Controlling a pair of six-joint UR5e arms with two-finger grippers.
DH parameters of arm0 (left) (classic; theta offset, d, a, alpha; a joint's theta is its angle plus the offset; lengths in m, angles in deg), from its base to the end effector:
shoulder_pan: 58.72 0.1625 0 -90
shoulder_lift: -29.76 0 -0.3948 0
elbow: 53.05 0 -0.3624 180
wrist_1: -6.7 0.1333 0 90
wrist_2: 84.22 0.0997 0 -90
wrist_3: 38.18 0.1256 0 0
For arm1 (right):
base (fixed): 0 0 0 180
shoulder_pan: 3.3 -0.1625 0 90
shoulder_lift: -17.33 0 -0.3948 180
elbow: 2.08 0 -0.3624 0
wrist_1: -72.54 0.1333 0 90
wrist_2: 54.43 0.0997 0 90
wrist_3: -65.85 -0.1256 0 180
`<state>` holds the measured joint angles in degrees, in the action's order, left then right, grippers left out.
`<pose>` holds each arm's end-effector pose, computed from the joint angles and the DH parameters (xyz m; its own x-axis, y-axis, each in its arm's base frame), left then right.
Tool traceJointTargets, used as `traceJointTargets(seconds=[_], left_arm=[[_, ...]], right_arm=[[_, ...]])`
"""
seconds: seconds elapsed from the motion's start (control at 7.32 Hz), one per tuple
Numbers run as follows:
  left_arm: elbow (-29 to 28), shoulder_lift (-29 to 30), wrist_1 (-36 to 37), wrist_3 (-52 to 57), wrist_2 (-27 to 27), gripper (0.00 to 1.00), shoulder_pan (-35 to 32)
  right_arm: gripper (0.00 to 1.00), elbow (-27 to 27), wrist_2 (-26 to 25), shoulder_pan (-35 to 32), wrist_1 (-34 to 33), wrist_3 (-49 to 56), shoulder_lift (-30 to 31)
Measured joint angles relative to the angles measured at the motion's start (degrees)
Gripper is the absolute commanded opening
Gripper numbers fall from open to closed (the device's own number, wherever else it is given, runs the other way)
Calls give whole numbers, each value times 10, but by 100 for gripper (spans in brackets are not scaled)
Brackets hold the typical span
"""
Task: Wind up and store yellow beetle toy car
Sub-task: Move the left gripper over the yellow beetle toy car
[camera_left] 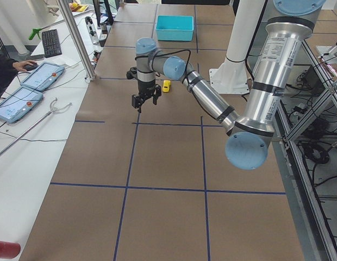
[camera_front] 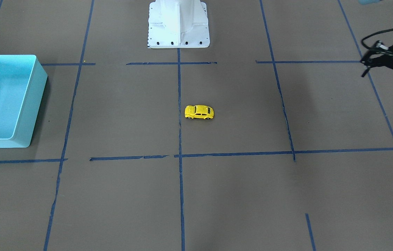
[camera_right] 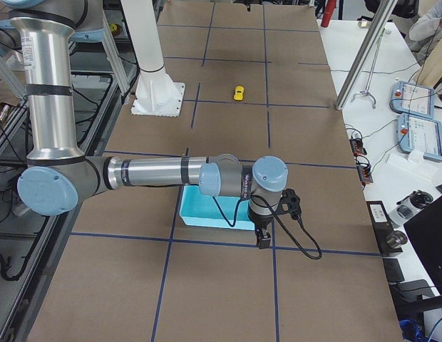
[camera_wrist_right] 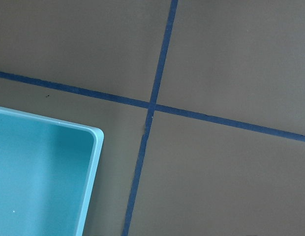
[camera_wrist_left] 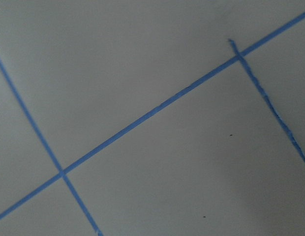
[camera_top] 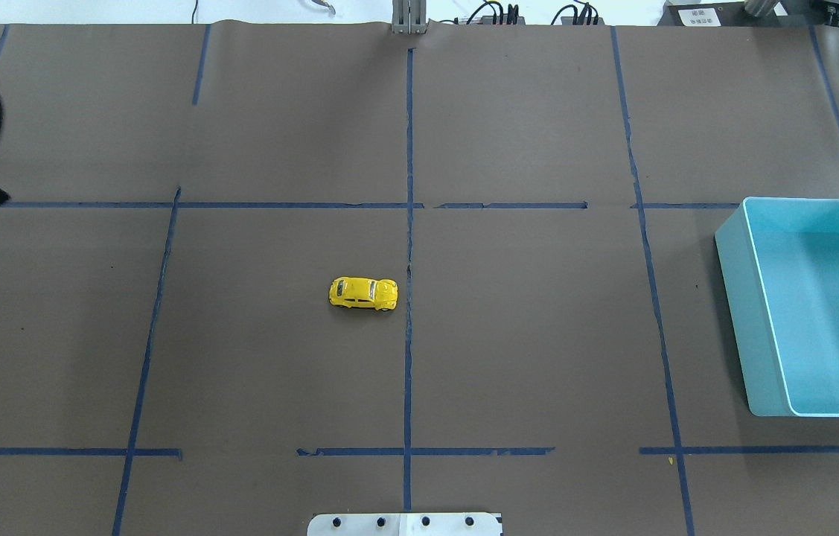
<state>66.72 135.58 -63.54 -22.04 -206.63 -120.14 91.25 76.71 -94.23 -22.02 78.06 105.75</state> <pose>0.1799 -0.4682 0.3355 0.4851 0.8047 -0.3423 -0.5887 0.5900 0.5526 0.0583 -0.4713 0.6201 0.7395 -0.2034 0.6417 0.1434 0.9790 0.1451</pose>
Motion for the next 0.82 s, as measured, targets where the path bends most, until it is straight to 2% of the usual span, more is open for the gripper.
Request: traceJointTargets(seconds=[0.27,0.41,0.68,0.82], left_arm=[[-5,61,-6,41,18,100,119],[-8,83,-18,80,36,100,158],[-33,106,-91,129,53,100,227],[-73,128,-137,138,55,100,247]], right_arm=[[100,-1,0,0,0,0,0],[100,-2,0,0,0,0,0],[100,-2,0,0,0,0,0],[100,-2,0,0,0,0,0]])
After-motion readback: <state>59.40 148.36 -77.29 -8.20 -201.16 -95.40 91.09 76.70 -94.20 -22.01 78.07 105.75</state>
